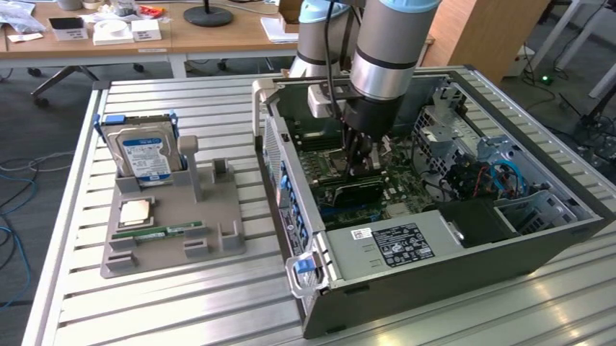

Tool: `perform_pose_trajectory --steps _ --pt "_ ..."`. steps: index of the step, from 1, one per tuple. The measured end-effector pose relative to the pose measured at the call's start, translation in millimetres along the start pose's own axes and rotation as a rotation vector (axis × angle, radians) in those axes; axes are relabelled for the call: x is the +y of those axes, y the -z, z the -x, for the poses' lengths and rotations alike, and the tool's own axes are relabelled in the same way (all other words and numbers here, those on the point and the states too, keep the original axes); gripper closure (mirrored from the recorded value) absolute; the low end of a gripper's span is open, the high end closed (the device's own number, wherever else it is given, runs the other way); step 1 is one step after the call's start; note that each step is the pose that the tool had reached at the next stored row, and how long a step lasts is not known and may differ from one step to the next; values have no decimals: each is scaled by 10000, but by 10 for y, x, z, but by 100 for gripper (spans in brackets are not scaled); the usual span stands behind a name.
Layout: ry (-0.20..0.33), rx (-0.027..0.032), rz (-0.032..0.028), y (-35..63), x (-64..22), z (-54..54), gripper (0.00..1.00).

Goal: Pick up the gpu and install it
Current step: 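Press down on the gpu until it lock into place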

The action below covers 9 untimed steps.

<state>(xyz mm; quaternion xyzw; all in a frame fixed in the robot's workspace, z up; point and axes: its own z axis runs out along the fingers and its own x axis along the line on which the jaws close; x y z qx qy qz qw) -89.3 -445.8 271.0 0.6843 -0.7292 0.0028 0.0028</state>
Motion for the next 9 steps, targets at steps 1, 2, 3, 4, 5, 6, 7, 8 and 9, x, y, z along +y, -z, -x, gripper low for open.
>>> perform_pose_trajectory --steps 1,2,3,4,5,6,7,8,9 --pt "0 -2 0 -1 0 0 89" --pt "0 -3 -1 -2 0 0 89" --pt "0 -8 -4 -10 0 1 89" --pt "-1 -6 -3 -17 0 1 89" --pt "0 -4 -2 -24 0 1 89" --pt "0 -4 -2 -30 0 1 89" --pt "0 -2 -1 -32 0 0 89" --pt "0 -1 -1 -33 0 0 89" --pt "0 -1 -1 -35 0 0 89"
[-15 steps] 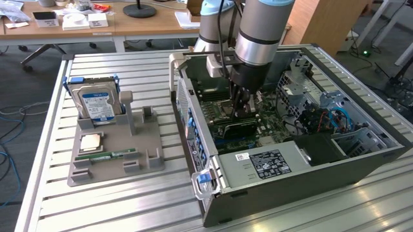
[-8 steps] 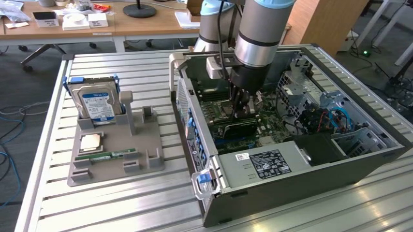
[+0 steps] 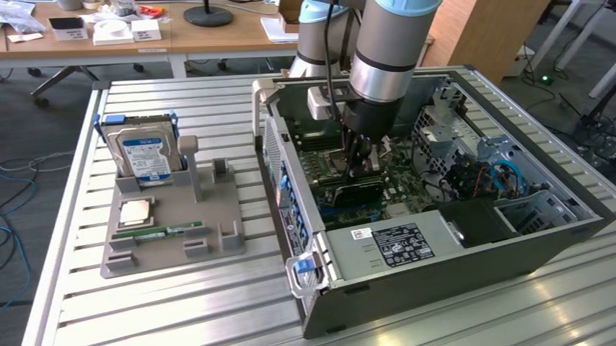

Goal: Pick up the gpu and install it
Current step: 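Press down on the gpu until it lock into place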

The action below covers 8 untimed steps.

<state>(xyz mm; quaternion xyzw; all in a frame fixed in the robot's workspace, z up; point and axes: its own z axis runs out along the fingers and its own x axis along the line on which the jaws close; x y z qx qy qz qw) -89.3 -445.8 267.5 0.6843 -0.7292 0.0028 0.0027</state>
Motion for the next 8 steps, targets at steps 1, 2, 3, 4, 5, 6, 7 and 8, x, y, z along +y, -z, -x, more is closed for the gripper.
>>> perform_pose_trajectory --steps 1,2,3,4,5,6,7,8 --pt "0 -5 -2 -8 0 1 89" --pt "0 -5 -2 -17 0 1 89" --pt "0 -3 -1 -19 0 0 89" --pt "0 -2 -1 -18 0 0 89" --pt "0 -2 -1 -19 0 0 89" --pt "0 -1 0 -18 0 0 89" --pt "0 -2 0 -21 0 0 89" --pt "0 -4 -2 -26 0 1 89"
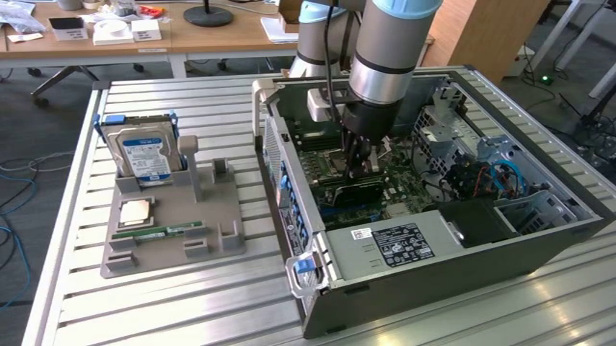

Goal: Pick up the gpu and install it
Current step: 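Press down on the gpu until it lock into place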

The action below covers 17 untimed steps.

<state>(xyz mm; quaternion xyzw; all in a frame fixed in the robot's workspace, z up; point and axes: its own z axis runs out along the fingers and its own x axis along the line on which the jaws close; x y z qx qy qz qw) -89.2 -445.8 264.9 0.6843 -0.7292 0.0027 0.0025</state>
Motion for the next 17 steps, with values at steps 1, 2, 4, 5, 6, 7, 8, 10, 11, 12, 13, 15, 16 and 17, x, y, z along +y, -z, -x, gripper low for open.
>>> perform_pose_trajectory --steps 1,2,4,5,6,7,8,10,11,12,13,15,16,17 --pt "0 2 1 0 0 0 89" --pt "0 2 1 0 0 0 89" --pt "0 4 1 -1 0 0 89" --pt "-1 2 1 -4 0 0 89" --pt "0 3 1 -6 1 0 89" --pt "0 3 1 -7 2 0 89" --pt "0 4 1 -7 2 0 89" --pt "0 3 1 -7 2 0 89" --pt "0 3 1 -8 2 0 89" --pt "-1 3 1 -10 2 0 89" --pt "0 4 1 -13 1 0 89" --pt "0 5 2 -14 2 0 89" --pt "0 5 2 -14 2 0 89" --pt "0 3 1 -15 2 0 89"
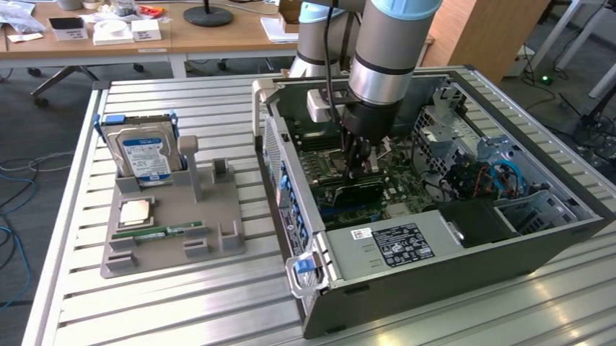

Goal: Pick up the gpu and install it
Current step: 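Press down on the gpu until it lock into place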

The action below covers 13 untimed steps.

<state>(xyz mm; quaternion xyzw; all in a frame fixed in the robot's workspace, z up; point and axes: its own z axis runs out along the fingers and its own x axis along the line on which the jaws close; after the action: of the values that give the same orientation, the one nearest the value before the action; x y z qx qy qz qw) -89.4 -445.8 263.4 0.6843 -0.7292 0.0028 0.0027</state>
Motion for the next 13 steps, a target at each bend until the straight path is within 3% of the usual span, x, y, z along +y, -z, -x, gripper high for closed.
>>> perform_pose_trajectory --steps 13 --pt "0 0 0 -7 10 0 89"
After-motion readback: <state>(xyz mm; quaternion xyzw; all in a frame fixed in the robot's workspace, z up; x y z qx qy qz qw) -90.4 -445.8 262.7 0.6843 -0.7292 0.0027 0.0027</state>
